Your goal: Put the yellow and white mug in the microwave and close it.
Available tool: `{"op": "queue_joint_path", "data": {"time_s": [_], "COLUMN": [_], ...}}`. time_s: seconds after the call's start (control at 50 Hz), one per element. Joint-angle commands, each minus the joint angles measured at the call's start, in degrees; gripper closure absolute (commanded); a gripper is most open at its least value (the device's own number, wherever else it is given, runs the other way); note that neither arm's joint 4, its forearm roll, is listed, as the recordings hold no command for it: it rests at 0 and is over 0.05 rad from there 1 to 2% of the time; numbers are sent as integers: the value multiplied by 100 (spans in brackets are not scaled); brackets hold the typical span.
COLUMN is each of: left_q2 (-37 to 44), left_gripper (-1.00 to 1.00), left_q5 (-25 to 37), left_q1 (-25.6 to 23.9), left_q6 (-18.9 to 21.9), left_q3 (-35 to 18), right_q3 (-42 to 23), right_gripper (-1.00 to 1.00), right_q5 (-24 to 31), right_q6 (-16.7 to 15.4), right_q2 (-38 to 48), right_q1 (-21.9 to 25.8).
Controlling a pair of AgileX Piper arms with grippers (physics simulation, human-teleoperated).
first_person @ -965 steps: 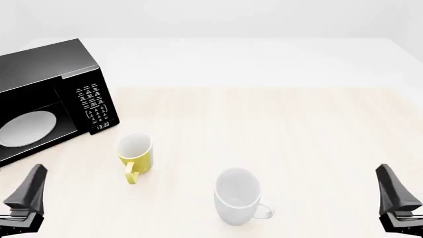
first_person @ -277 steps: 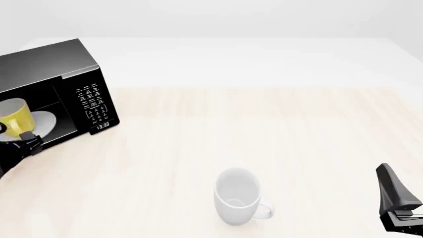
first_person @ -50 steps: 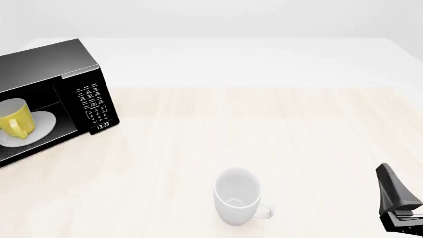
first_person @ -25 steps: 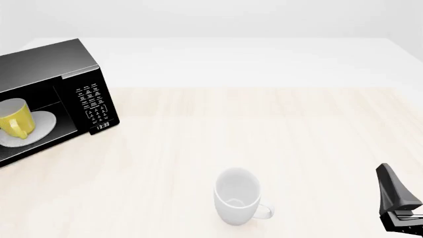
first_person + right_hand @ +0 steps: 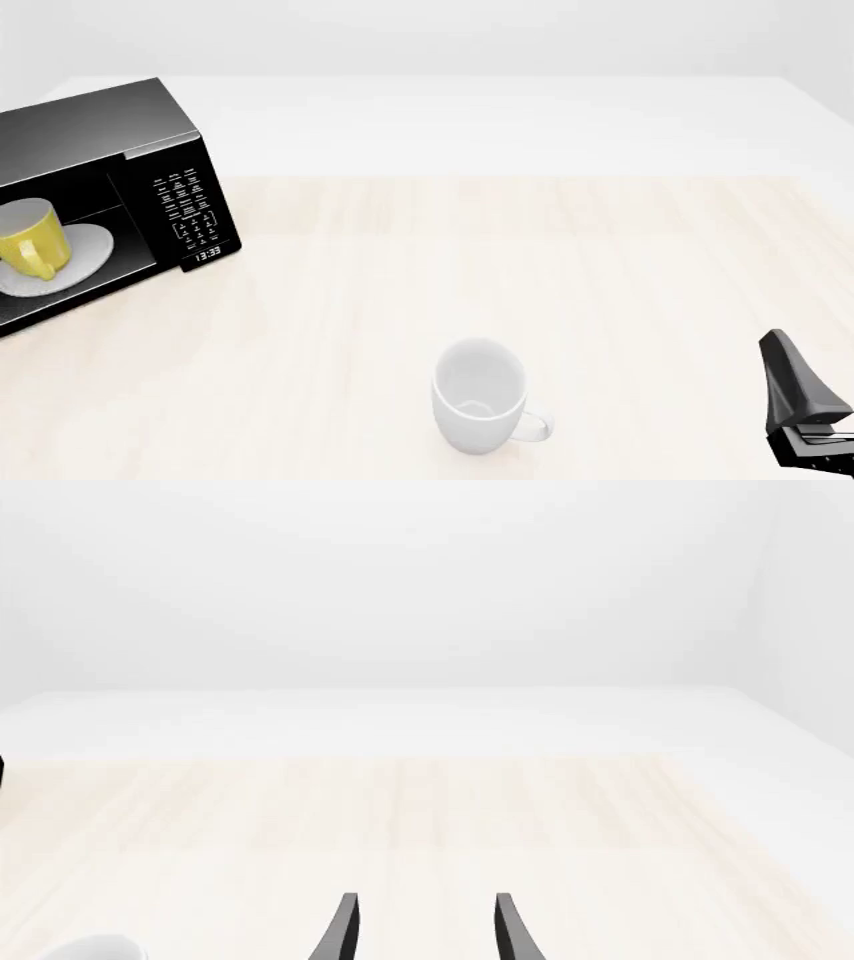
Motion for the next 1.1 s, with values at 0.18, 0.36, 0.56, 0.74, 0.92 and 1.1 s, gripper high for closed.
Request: {"op": "queue_joint_path", "data": {"time_s": [0.18,0.36,0.56,0.74,0.92,1.1], "left_q2": [576,816,1149,1213,1257,1343], "left_gripper": [-100,-100,-100,-100,-100,-100], "left_q5": [-543,-696,-702,-759,-835,-961], "left_q1": [246,236,30,-79,-216,-419], "left_q6": [383,505,542,567,655,758], "left_q3": [239,313,337,368,432,519], "right_q3": [0,0,0,0,0,0], "right_gripper": [-100,-100,-100,-100,-100,-100], "right_q5": [0,0,0,0,0,0], "right_q6": [1,0,1,0,1,0], "right_q2": [0,0,0,0,-1,0], "right_q1": [-1,0,0,1,1,0]}}
